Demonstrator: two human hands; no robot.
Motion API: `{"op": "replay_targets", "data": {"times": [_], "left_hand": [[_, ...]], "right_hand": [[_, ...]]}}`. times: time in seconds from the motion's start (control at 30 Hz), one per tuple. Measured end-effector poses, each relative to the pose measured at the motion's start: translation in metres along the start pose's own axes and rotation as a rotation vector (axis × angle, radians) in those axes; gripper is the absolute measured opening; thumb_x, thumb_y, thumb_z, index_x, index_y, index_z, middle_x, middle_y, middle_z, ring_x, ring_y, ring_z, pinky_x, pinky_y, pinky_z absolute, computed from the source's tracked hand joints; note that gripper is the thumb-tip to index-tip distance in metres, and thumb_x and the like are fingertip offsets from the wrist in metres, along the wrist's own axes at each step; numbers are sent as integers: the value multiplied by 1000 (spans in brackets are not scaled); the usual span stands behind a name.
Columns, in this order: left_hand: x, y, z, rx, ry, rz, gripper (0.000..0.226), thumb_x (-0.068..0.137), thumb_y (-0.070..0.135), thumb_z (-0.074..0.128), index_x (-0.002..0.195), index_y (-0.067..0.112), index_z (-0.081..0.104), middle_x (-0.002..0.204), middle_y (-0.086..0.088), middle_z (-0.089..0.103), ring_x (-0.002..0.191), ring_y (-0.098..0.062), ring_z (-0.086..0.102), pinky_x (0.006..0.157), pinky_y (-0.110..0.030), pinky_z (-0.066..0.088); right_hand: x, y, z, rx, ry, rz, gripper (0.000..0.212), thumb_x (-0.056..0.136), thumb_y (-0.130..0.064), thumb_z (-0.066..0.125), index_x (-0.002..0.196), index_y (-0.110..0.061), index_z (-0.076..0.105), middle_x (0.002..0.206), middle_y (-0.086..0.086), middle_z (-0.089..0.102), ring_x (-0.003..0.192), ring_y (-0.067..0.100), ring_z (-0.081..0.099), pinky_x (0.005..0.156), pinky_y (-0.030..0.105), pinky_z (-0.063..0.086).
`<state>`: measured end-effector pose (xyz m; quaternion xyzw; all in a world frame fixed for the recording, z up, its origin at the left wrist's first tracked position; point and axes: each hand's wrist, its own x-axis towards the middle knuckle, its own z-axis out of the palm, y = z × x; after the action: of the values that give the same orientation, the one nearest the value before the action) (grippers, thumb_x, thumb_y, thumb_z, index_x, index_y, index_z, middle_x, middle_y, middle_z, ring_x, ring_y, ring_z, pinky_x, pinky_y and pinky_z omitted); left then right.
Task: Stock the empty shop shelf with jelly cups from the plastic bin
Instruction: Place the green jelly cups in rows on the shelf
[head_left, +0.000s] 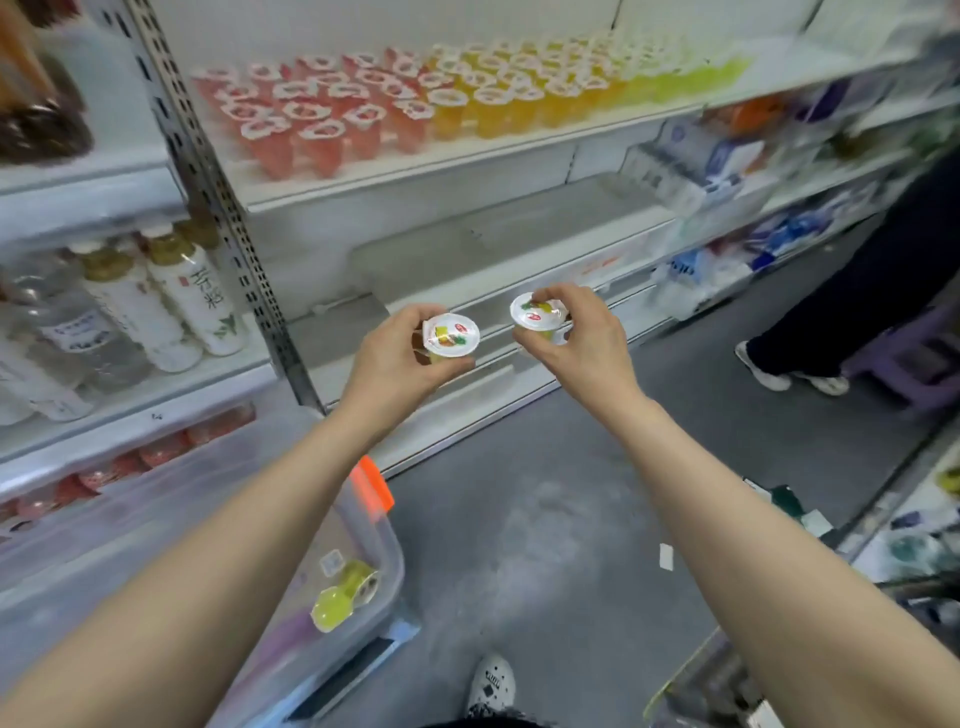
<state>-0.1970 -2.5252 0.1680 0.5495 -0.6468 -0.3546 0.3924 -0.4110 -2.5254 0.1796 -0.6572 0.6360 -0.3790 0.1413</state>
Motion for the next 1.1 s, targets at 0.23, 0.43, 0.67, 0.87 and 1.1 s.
{"op": "replay_targets", "data": {"times": [0.23, 0.43, 0.67, 0.87, 1.1], "left_hand": [[71, 57, 79, -23, 20, 47, 47, 64, 31, 88, 103, 35, 62, 99, 9, 68, 80, -7, 65, 81, -29, 55], [139, 93, 134, -17, -14, 105, 49, 64, 34, 88, 106, 30, 63, 99, 8, 69, 82, -6, 65, 74, -14, 50], [245, 128, 203, -34, -54, 155, 44, 66, 31, 86, 104, 31, 63, 96, 12, 70, 83, -8, 67, 79, -28, 55], [352, 163, 261, -37, -83, 219, 46, 68, 33, 85, 108, 28, 63, 96, 12, 69, 80, -6, 64, 77, -26, 54], [445, 191, 322, 10, -93, 246, 43, 69, 34, 84, 105, 29, 63, 97, 11, 69, 81, -7, 65, 78, -31, 55]], "right_hand": [[66, 68, -78, -14, 48, -22, 35, 77, -37, 76, 108, -26, 62, 108, -8, 63, 100, 9, 55, 82, 24, 42], [125, 119, -121, -36, 103, 22, 36, 78, -41, 76, 108, -28, 61, 109, -8, 61, 99, 8, 54, 79, 24, 40], [218, 183, -160, -79, 173, 5, 35, 79, -41, 76, 107, -27, 62, 109, -7, 63, 99, 9, 55, 80, 25, 39], [316, 241, -192, -80, 242, 24, 33, 78, -40, 77, 105, -26, 64, 106, -6, 65, 97, 8, 56, 81, 23, 40], [407, 301, -225, -81, 249, 40, 34, 80, -42, 74, 108, -26, 64, 108, -7, 64, 99, 10, 56, 83, 29, 45]]}}
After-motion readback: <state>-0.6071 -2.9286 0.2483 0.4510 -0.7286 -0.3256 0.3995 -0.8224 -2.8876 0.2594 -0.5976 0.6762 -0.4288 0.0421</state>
